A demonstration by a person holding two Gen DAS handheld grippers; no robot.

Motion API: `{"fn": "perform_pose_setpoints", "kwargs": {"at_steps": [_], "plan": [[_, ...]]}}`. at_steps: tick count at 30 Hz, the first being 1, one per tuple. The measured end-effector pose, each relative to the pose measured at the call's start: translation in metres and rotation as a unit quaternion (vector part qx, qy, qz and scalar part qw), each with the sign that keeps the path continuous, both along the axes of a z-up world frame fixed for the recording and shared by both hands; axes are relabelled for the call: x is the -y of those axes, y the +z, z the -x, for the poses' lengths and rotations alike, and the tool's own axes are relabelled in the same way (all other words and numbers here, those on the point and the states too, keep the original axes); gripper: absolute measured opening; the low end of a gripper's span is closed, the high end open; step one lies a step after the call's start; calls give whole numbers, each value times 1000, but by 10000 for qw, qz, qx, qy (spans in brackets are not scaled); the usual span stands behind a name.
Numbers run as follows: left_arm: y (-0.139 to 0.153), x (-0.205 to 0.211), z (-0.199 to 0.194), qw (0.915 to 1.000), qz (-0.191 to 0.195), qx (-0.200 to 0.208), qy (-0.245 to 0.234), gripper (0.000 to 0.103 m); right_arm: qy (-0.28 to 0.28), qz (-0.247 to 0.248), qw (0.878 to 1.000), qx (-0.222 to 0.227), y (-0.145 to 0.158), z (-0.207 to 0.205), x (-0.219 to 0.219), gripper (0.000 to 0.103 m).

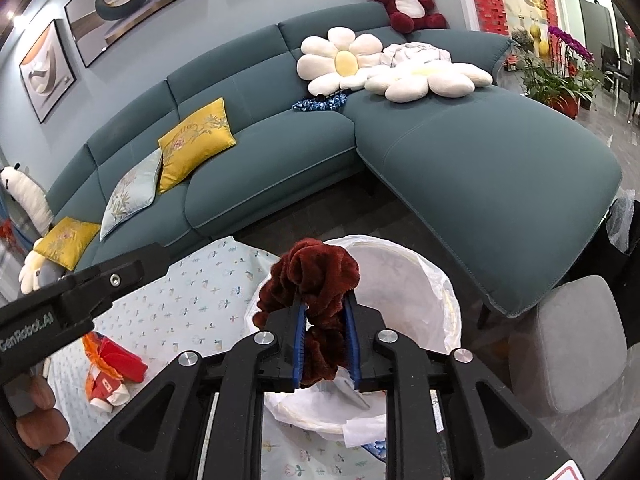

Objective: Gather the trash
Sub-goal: 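Carry the scrunchie over the white bin and open the right tool, then move both tools back over the table toward the orange bags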

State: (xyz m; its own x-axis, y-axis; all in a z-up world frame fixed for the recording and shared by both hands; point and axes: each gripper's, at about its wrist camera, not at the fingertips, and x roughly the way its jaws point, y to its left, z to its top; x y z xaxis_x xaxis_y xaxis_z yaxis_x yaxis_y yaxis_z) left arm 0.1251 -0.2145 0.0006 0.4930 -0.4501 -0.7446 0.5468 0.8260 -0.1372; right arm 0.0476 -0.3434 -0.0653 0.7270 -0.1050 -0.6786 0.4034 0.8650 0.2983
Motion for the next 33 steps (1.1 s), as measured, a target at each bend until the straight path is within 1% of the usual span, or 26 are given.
{"fn": "perform_pose_setpoints", "kwargs": {"at_steps": [2,4,6,13,17,20,24,30,33], "plan": [[-1,-6,-1,10000,-8,-11,65,50,-3,42,10000,13,1,-2,-3,33],[-1,-11,-2,9999,-10,-5,122,55,8,75,10000,37,3,-3,-6,36],[-1,-17,-3,9998,-8,-7,174,56,29,101,9999,39,4,-5,-9,40],[1,-38,-5,9993,-12,2,366,57,155,158,9997,94,12,-8,-24,40],[5,-53,-5,9988,17,33,482,57,267,267,9992,139,21,-9,-39,45],[8,-63,-4,9984,35,59,558,57,361,329,9986,182,28,-11,-51,45],[13,-83,-4,9974,81,77,707,58,501,383,9978,226,37,-14,-67,46],[17,-118,-5,9952,111,93,972,60,727,429,9960,279,46,-21,-97,50],[17,-139,-8,9934,110,93,1139,65,872,451,9948,287,50,-25,-114,51]]}}
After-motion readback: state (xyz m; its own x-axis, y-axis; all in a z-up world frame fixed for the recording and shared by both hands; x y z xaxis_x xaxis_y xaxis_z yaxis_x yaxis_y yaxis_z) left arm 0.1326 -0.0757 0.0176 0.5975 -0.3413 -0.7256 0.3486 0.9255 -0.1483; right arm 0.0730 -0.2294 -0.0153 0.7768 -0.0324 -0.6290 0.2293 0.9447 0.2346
